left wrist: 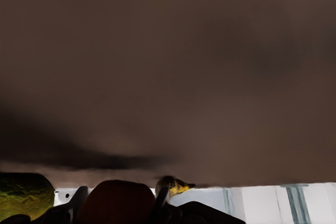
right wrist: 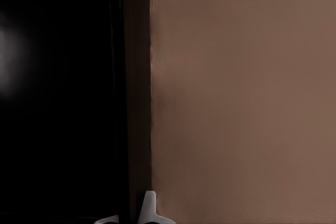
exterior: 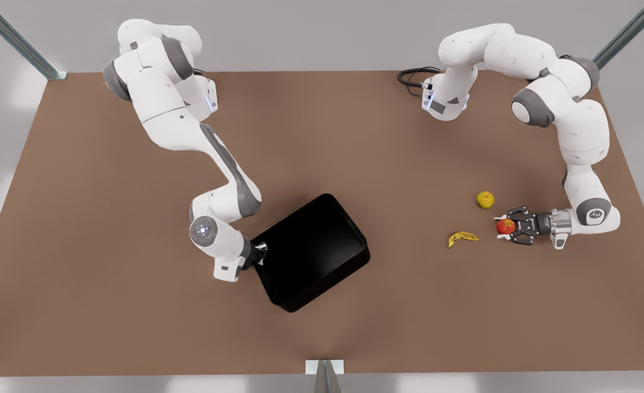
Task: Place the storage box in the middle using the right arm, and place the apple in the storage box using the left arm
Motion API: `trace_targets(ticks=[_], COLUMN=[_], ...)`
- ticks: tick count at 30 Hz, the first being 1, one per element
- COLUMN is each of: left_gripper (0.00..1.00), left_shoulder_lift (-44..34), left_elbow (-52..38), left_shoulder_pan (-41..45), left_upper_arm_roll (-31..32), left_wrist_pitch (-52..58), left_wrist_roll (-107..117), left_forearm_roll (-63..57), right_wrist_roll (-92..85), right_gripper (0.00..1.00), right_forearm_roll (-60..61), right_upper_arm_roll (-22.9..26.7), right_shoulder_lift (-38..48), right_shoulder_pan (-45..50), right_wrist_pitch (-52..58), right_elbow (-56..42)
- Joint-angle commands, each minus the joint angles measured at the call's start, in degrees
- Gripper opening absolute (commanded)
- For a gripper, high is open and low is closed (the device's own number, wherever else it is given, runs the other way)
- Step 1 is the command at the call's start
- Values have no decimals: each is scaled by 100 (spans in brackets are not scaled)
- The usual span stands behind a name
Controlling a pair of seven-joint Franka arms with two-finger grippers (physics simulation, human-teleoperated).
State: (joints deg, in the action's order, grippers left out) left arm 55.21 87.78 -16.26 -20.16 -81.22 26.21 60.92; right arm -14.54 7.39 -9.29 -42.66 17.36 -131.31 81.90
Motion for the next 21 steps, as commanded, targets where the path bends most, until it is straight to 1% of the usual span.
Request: trace_targets(ticks=[1,2,4,5,7,8,9,10,11,12,15,17,18,19,20,21], left_gripper=[21,21,21,21,21,21,21,21,21,21,21,21,21,21,21,21], left_shoulder_lift=[-2,-11,-265,-494,-872,-1030,-1083,-1214,-1355,-1478,-1795,-1926,-1962,-1979,-1962,-1962], left_elbow=[-33,-86,-86,-86,-86,-95,-121,-121,-121,-95,-68,-77,-86,-95,-121,-130], left_shoulder_pan=[0,-9,0,0,17,52,52,61,61,87,1036,1387,1686,2029,2557,2917], left_upper_arm_roll=[3,-6,3,126,705,943,1189,1523,1883,2165,2235,2253,2235,2235,2235,2235], left_wrist_pitch=[10,28,36,36,-25,-43,-60,-420,-815,-1079,-1607,-1607,-1616,-1835,-2336,-2679], left_wrist_roll=[59,156,436,876,1272,1483,1632,2071,2581,2898,3689,4040,4155,4234,4647,4946], left_forearm_roll=[131,139,148,139,104,95,148,139,78,60,-36,-80,-98,-203,-256,-300], right_wrist_roll=[4,4,-5,13,13,13,22,22,-4,-22,-48,-31,-83,-207,-207,-180], right_gripper=[21,21,21,21,21,39,62,100,100,100,100,100,100,100,100,100], right_forearm_roll=[-10,-10,-9,-10,-1,-1,-1,-1,-10,-10,-10,-18,-9,-9,-18,-27], right_upper_arm_roll=[-46,-186,-240,-389,-398,-398,-398,-398,-398,-407,-407,-355,-127,190,638,1139], right_shoulder_lift=[-14,-58,-269,-444,-620,-682,-708,-744,-770,-805,-779,-604,-340,-67,381,838], right_shoulder_pan=[-4,22,109,127,145,145,145,145,145,145,145,101,-118,-197,-382,-470], right_wrist_pitch=[-8,-8,-8,-8,-17,-17,-26,-166,-588,-606,-580,-440,270,747,1625,2819], right_elbow=[-8,-52,-350,-526,-702,-772,-781,-764,-676,-676,-685,-720,-772,-799,-755,-755])
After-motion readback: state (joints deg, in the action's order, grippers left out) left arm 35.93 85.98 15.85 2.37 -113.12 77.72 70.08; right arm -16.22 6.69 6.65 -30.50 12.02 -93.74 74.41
